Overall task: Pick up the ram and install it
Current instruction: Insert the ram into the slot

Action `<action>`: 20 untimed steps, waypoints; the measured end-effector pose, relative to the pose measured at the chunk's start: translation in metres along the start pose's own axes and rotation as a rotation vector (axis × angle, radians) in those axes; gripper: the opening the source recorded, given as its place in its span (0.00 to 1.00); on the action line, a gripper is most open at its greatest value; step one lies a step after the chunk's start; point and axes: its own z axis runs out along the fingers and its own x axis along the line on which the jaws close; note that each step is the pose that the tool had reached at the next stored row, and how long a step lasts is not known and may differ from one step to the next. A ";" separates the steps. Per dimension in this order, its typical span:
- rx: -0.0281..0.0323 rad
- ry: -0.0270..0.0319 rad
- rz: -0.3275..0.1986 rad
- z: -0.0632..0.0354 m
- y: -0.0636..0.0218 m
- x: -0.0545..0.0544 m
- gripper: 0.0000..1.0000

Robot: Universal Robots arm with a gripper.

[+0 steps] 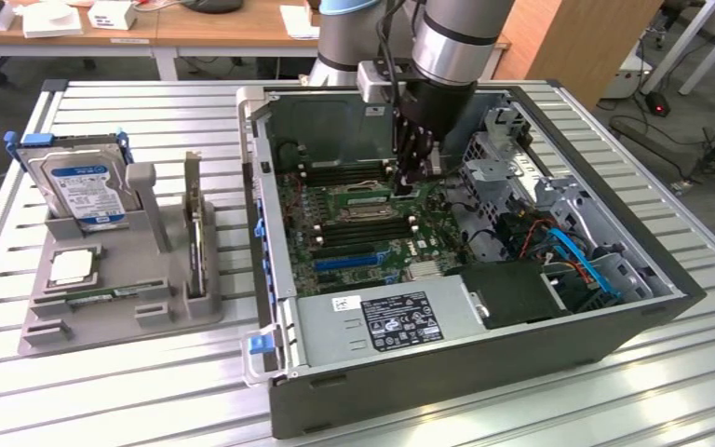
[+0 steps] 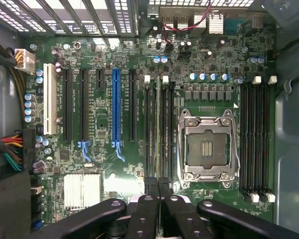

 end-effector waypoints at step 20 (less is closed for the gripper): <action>0.0048 0.0007 -0.008 0.0046 0.0039 0.000 0.11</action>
